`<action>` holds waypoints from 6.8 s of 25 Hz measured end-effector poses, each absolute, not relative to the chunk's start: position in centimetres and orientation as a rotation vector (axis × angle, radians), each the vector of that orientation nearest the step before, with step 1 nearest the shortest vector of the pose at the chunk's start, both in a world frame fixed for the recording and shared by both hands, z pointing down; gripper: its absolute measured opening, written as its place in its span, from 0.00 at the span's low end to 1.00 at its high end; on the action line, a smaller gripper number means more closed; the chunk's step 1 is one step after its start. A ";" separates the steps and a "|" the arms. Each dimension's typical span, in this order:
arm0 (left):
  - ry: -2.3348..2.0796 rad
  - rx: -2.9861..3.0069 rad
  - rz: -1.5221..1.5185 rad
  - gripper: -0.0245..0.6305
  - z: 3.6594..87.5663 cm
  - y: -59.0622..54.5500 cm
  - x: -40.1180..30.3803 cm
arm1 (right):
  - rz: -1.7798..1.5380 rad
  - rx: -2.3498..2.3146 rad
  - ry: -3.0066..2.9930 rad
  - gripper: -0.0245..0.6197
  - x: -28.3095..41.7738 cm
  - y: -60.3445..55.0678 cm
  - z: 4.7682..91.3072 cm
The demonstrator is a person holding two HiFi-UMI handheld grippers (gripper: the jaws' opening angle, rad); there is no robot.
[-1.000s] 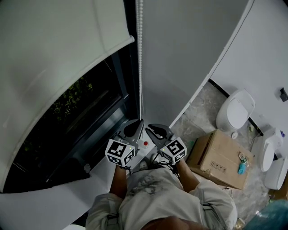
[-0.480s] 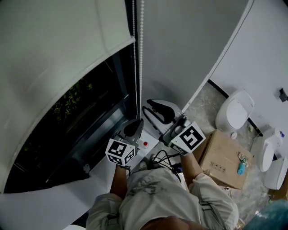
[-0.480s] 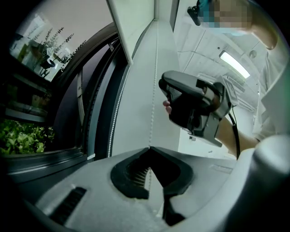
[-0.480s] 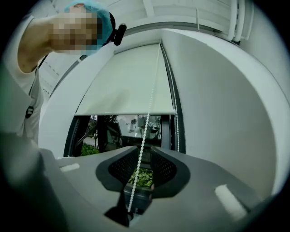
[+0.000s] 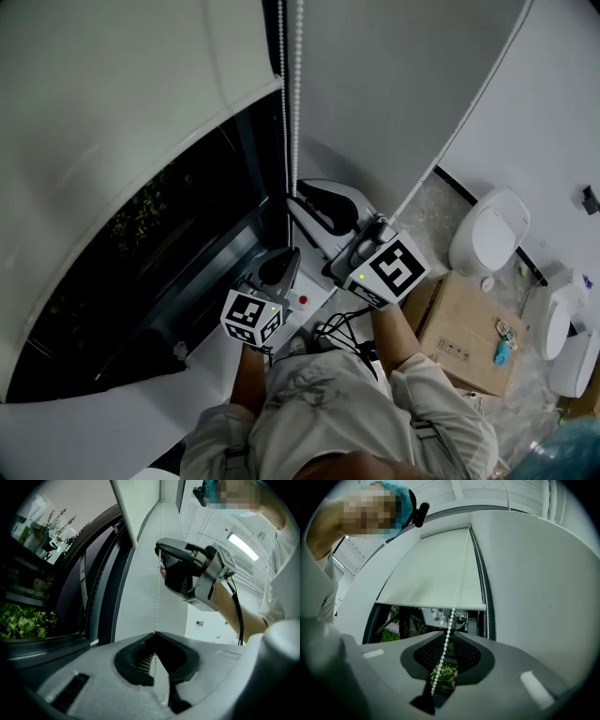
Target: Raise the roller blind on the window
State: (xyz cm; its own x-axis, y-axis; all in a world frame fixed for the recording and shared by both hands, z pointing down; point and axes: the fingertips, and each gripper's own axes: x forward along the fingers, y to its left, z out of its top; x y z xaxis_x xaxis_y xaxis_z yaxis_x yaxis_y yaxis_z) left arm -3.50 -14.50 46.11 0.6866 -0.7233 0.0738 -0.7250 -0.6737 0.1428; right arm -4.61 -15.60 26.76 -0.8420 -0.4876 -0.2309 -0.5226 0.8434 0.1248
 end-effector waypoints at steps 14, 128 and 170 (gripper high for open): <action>-1.171 2.690 0.086 0.05 49.1 -14.0 -3.1 | 0.204 -0.823 2.869 0.06 -4.6 -16.2 30.0; -1.292 2.910 -0.182 0.06 33.4 -15.9 -2.6 | -0.097 -0.943 3.180 0.06 -5.1 -13.9 52.0; -1.194 2.711 0.041 0.06 47.1 -16.7 -3.5 | -0.396 -0.956 3.319 0.12 -4.6 -12.8 61.3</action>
